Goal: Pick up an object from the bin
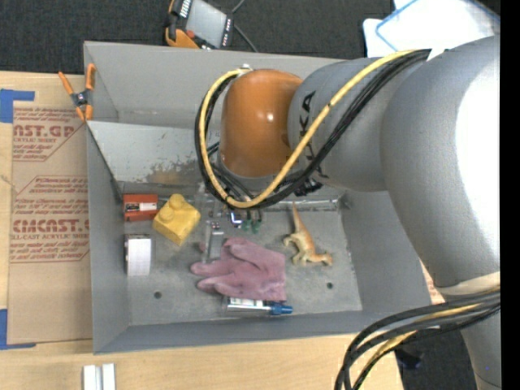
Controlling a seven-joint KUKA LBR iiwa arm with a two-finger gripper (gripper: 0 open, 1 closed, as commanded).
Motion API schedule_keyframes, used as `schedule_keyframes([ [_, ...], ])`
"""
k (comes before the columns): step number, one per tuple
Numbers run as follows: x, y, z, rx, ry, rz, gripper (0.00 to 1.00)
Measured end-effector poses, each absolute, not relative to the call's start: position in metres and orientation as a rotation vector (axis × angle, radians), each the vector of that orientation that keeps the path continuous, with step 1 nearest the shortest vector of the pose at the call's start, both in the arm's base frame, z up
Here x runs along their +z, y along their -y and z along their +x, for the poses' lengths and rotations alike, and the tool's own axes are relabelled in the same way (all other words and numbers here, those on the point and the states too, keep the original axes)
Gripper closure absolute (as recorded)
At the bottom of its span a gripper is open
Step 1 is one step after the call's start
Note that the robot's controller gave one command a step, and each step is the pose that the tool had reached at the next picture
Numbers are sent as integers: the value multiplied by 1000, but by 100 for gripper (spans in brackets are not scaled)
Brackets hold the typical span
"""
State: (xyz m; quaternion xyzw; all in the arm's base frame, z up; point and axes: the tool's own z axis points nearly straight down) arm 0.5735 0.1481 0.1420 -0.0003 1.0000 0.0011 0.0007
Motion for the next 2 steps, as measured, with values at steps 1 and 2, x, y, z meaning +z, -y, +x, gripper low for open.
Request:
schedule_keyframes([
  [1,142,-148,574,3,-3140,-1,0],
  [2,79,-111,551,2,-3129,-257,0],
])
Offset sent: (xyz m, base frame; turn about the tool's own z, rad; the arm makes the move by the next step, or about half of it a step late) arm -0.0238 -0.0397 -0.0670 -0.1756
